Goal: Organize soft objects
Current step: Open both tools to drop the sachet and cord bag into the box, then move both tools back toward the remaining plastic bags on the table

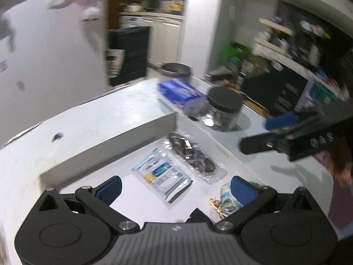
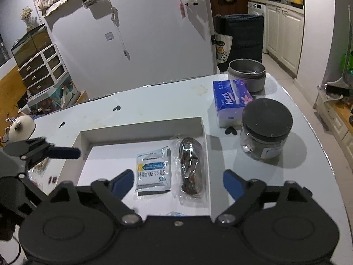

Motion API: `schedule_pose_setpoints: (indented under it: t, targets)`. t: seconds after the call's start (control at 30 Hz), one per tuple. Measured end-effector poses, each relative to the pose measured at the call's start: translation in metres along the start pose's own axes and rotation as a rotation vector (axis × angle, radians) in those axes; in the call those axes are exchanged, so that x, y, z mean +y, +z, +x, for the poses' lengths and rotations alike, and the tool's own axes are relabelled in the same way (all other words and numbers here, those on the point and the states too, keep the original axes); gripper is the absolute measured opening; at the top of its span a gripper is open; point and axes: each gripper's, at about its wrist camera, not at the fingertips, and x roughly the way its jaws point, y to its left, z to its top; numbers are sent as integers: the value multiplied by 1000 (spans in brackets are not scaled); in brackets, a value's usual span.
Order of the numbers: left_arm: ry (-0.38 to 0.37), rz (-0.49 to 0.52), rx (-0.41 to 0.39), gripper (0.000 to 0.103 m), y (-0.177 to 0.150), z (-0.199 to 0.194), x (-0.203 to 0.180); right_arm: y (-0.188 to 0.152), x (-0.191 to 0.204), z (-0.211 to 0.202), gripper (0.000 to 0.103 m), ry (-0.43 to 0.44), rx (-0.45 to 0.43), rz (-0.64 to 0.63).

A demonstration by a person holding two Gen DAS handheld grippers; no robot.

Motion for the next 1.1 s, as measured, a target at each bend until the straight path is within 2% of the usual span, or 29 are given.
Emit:
schedule_pose_setpoints:
  t: [0.17, 0.33, 0.73, 1.1]
  targets:
    - [116, -139, -29, 103, -17, -24, 0, -10, 8, -14, 103, -29, -27, -25]
    - [162, -236, -70, 103, -31, -48, -1, -21, 15, -24, 103, -64, -42, -43]
    - [224, -312, -126, 103, -57, -91, 8, -50, 41, -40, 103, -83, -109, -27]
    - [244, -343, -151, 103, -84, -135, 47, -58, 96, -44, 103, -104, -126, -16]
